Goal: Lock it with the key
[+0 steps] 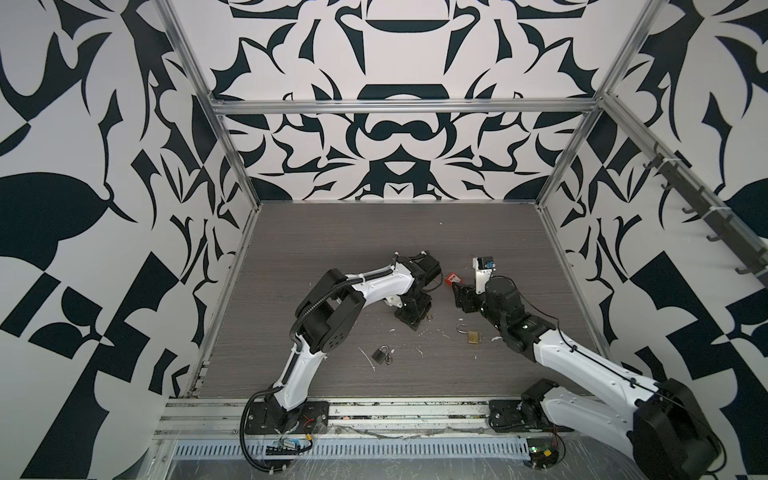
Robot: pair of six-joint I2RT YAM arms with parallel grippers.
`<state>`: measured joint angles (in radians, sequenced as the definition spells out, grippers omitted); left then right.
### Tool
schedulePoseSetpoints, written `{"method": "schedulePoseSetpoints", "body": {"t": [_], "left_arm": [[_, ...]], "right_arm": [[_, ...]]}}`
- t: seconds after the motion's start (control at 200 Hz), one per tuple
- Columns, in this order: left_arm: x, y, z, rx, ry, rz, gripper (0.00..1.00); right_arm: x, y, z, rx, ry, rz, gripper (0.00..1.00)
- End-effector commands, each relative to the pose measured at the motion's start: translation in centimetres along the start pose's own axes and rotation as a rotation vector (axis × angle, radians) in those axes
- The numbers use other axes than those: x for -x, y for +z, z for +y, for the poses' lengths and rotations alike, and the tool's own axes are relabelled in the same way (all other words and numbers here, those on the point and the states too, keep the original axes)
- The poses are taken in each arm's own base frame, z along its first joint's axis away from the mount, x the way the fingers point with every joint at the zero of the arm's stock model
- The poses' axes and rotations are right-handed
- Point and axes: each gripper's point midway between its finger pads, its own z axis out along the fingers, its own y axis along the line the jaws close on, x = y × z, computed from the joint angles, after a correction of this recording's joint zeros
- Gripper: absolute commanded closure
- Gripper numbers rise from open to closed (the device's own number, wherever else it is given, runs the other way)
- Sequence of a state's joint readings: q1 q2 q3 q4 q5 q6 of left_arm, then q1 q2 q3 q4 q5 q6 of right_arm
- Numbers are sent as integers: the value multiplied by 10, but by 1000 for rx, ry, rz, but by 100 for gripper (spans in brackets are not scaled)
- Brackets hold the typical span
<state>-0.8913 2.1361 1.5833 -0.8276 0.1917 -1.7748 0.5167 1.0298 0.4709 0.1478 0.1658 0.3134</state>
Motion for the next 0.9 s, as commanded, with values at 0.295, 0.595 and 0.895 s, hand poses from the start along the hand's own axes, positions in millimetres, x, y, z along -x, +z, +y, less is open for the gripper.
{"method": "schedulePoseSetpoints", "body": {"t": [0.295, 0.595, 0.895], "left_arm": [[1, 17, -24, -28, 35, -3, 58], [-3, -8, -46, -99, 196, -10, 54], [13, -61, -57, -170, 821, -114, 42]], "right_arm": [[18, -9, 3, 4, 15, -56, 26], [21, -13, -5, -38, 13, -69, 26], [23, -17, -17, -97, 41, -100, 26]]}}
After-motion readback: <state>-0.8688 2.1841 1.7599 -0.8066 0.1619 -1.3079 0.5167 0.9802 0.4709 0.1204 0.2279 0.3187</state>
